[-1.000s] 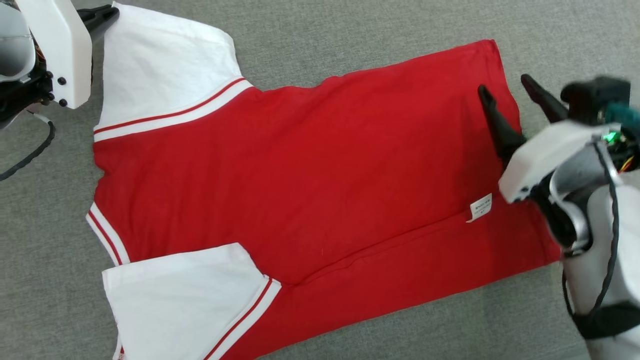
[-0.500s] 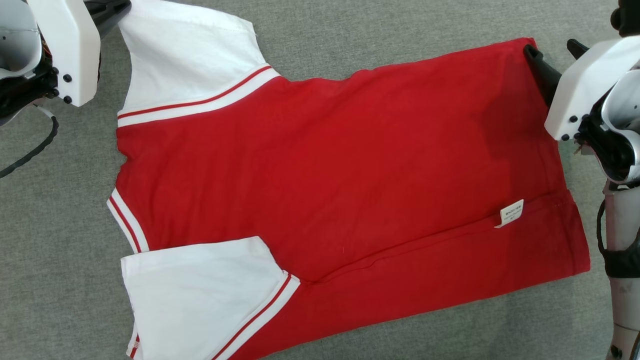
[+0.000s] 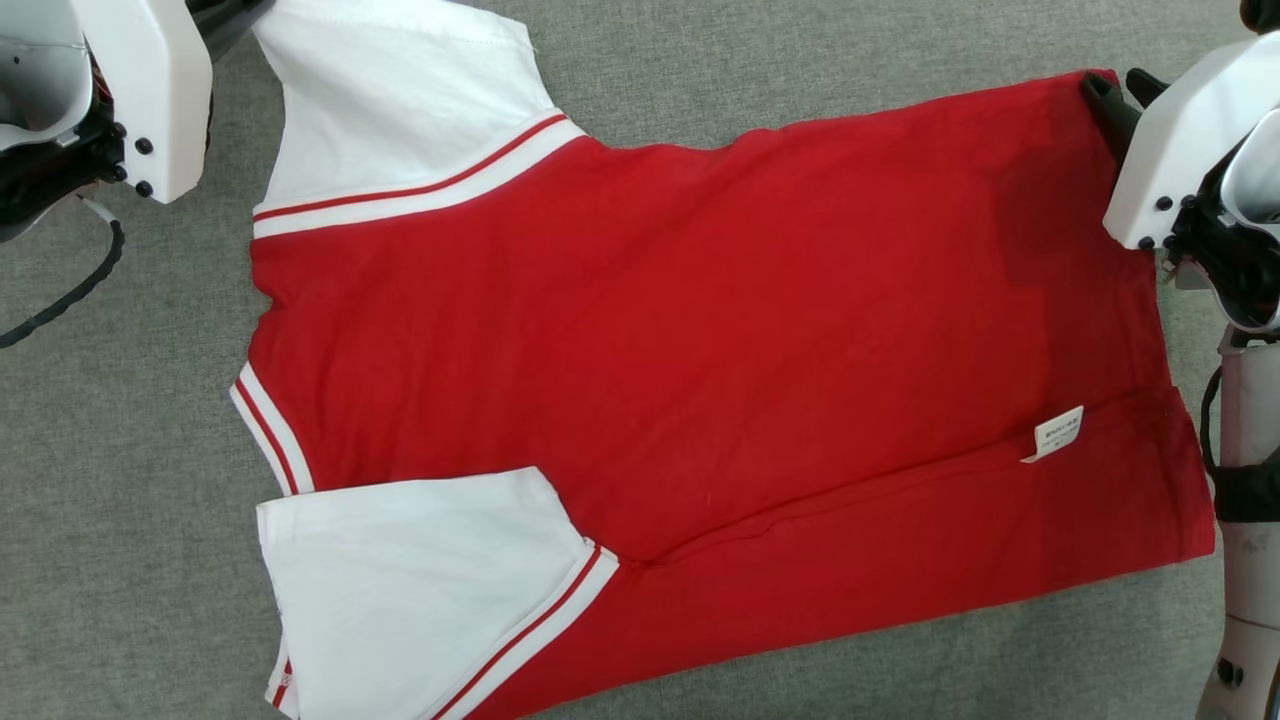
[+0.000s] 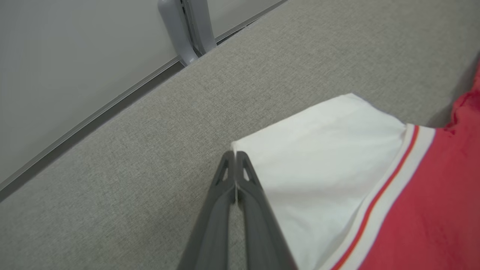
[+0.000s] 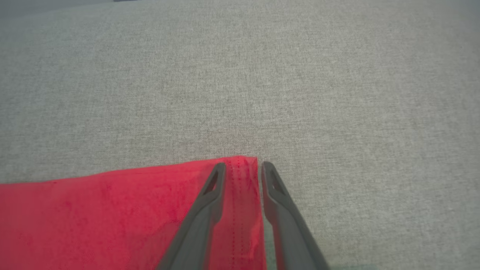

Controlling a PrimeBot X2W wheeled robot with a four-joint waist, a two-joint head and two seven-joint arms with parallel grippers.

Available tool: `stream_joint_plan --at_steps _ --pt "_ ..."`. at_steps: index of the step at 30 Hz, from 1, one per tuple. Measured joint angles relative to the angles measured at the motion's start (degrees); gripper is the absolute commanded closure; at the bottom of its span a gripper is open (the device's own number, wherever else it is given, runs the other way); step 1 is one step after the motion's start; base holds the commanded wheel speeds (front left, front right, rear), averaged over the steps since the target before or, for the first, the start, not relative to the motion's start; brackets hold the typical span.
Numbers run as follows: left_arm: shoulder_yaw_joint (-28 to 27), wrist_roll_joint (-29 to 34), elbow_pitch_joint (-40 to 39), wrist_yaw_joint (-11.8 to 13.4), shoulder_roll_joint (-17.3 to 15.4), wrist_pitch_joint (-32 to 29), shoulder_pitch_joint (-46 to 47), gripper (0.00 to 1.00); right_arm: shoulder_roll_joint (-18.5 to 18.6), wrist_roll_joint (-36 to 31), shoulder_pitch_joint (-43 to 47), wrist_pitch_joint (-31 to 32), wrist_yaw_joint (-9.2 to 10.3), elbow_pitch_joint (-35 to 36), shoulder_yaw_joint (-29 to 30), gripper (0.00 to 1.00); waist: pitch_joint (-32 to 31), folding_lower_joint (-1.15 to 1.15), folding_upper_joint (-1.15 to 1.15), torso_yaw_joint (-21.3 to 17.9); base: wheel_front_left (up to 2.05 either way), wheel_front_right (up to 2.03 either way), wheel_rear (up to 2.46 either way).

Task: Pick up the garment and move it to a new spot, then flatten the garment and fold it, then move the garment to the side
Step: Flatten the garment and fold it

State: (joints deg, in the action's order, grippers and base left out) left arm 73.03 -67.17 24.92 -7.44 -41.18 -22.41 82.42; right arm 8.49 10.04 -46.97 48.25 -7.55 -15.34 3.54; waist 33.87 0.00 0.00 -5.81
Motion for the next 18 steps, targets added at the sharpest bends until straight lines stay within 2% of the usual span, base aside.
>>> stream_joint_plan --at_steps 4,5,6,7,8,9,18 --pt "0.14 0.0 -0.34 -0.01 -0.16 0.1 0.1 1.0 -0.44 -0.76 -0.02 0.67 0.0 -0.48 1.36 0.56 0.45 0.0 0.0 0.25 0.0 0.0 0.0" --pt "0.18 0.0 -0.4 -0.01 -0.19 0.2 0.13 1.0 -0.49 -1.01 -0.02 0.68 0.0 -0.55 1.44 0.59 0.55 0.0 0.0 0.28 0.0 0.0 0.0" --pt "0.2 0.0 -0.44 -0.01 -0.21 0.25 0.14 1.0 -0.51 -1.15 -0.02 0.68 0.0 -0.59 1.45 0.64 0.63 0.0 0.0 0.31 0.0 0.0 0.0" --pt "0.23 0.0 -0.47 0.0 -0.26 0.26 0.14 1.0 -0.51 -1.16 -0.02 0.67 0.0 -0.6 1.46 0.74 0.71 0.0 0.0 0.33 0.0 0.0 0.0" --pt "0.23 0.0 -0.51 0.0 -0.32 0.33 0.14 1.0 -0.51 -1.21 -0.02 0.67 0.0 -0.59 1.46 0.93 0.77 0.0 0.0 0.34 0.0 0.0 0.0" --pt "0.23 0.0 -0.51 0.0 -0.32 0.33 0.14 1.0 -0.51 -1.21 -0.02 0.67 0.0 -0.59 1.46 1.0 0.77 0.0 0.0 0.34 0.0 0.0 0.0" --pt "0.35 1.04 -1.05 0.0 -0.46 2.47 0.75 1.0 0.07 -1.59 -1.62 -2.7 0.0 0.3 1.13 1.0 1.18 0.0 0.0 0.41 0.0 0.0 0.0"
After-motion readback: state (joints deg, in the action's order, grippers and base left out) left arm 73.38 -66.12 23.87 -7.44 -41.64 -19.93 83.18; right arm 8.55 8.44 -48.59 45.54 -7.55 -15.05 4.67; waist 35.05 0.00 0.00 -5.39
